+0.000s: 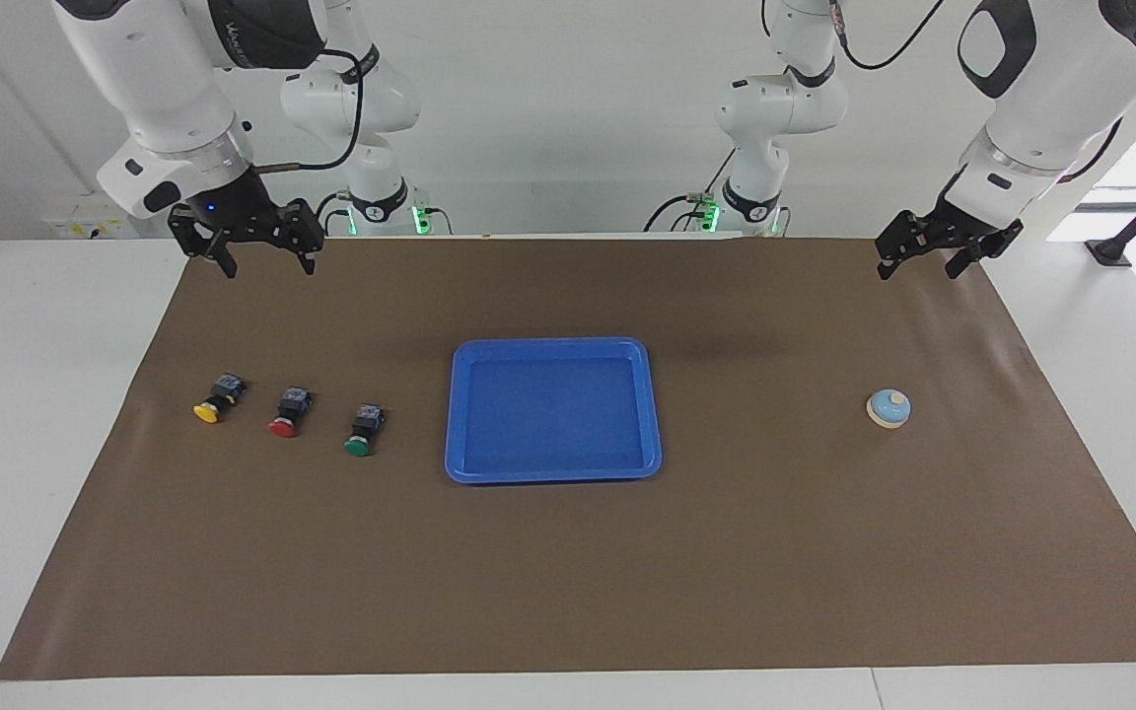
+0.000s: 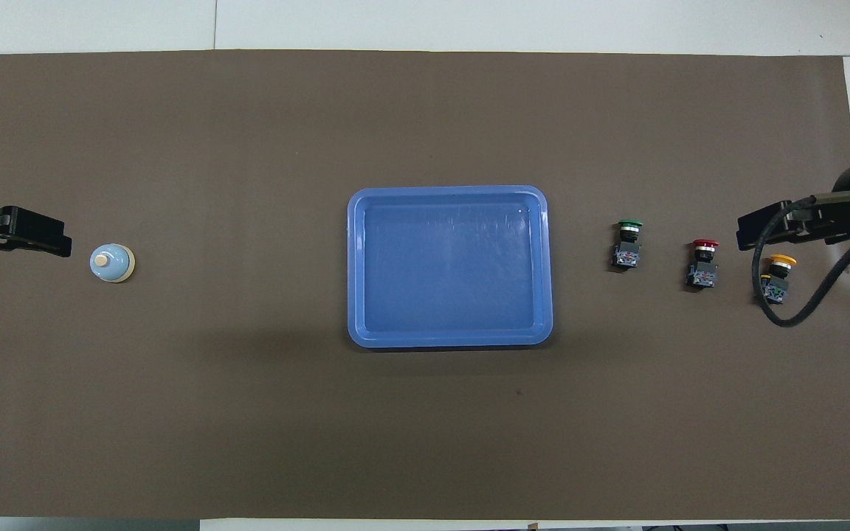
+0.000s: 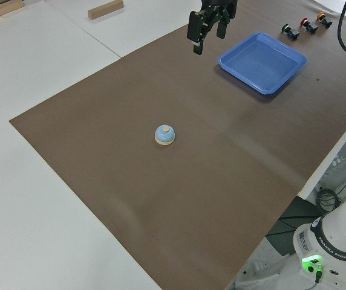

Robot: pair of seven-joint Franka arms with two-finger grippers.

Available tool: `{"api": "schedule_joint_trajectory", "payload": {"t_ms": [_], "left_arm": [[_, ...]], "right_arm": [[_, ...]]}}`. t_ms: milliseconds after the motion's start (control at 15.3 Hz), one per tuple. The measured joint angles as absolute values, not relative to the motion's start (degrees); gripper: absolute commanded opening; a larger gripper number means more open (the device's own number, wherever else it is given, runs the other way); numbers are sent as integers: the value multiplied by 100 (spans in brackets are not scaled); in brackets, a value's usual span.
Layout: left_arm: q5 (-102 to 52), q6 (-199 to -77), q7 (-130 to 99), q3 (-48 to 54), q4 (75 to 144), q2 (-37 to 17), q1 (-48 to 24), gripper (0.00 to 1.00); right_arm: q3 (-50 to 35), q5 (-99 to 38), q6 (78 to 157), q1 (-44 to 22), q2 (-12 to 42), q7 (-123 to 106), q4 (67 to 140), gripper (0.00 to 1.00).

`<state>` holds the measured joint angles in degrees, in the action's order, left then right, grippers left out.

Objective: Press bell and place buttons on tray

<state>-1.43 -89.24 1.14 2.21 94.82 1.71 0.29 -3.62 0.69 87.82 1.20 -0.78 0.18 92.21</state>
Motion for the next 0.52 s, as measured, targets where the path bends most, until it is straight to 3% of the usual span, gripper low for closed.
{"api": "schedule_joint_trajectory", "payload": {"t_ms": [524], "left_arm": [[-143, -8924, 114, 212, 9483, 168, 31, 100]], "right_arm": [[-365, 69, 8599, 120, -76, 18, 9036, 100]]}}
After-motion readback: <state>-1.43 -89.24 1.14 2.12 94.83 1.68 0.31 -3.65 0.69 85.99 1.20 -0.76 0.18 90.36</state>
